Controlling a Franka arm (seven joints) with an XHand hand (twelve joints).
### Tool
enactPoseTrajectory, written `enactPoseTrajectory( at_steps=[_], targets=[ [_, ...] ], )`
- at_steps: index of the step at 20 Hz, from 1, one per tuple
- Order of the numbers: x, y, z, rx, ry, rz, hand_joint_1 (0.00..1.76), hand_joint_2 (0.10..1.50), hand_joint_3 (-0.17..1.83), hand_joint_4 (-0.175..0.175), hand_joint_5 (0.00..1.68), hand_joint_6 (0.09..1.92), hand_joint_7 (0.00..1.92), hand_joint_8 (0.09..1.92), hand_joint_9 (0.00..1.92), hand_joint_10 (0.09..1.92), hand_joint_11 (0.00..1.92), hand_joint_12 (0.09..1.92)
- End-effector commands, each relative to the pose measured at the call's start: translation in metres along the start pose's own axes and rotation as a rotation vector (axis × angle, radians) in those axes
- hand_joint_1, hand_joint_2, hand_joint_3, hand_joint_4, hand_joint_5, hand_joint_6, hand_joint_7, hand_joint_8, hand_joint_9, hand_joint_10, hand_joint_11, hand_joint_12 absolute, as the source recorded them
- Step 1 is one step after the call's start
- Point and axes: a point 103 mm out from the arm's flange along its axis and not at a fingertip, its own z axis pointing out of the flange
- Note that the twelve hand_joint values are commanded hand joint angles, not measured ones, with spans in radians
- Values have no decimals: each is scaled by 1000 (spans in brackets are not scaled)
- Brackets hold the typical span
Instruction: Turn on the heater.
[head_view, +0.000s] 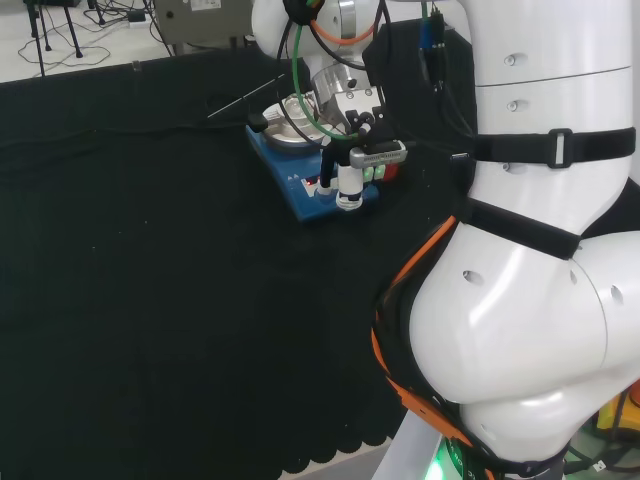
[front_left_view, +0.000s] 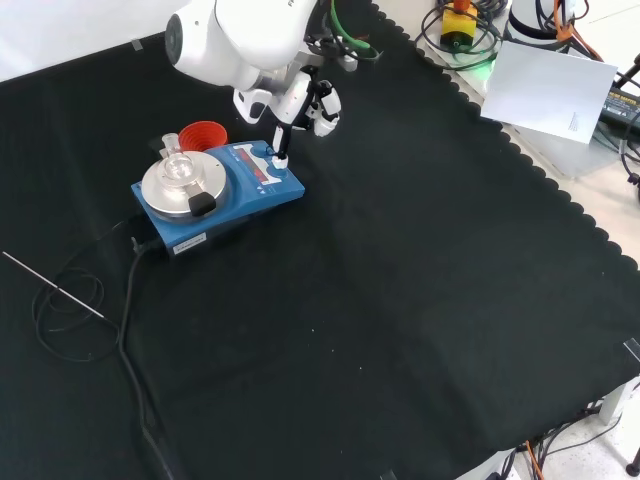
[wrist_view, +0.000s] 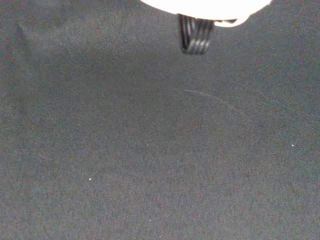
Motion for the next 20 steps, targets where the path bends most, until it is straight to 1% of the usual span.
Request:
enactPoseTrajectory(
  at_steps=[1, 3, 7, 9, 14, 20],
  targets=[
    [2, 3, 3, 4, -8, -2, 1433, 679, 1067, -60, 324, 87, 1658, 1685, 1787, 1754, 1826, 1621],
    [1, 3, 3, 6, -1, -8, 1433, 679, 1068, -60, 325, 87, 1658, 1685, 1787, 1755, 1826, 1621],
    [-13, 1, 2, 1, 17, -17, 1434, 678, 1070, -60, 327, 87, 1659, 1685, 1787, 1755, 1825, 1621],
    [-16, -4, -1, -6, 20, -19, 1434, 678, 1070, -60, 328, 87, 1659, 1685, 1787, 1755, 1825, 1621],
    [-15, -24, -15, -33, 21, -33, 1434, 678, 1072, -60, 333, 87, 1659, 1685, 1787, 1756, 1825, 1622],
    [-16, -48, -27, -72, 33, -24, 1434, 677, 1073, -60, 337, 87, 1660, 1685, 1787, 1756, 1825, 1622]
  ],
)
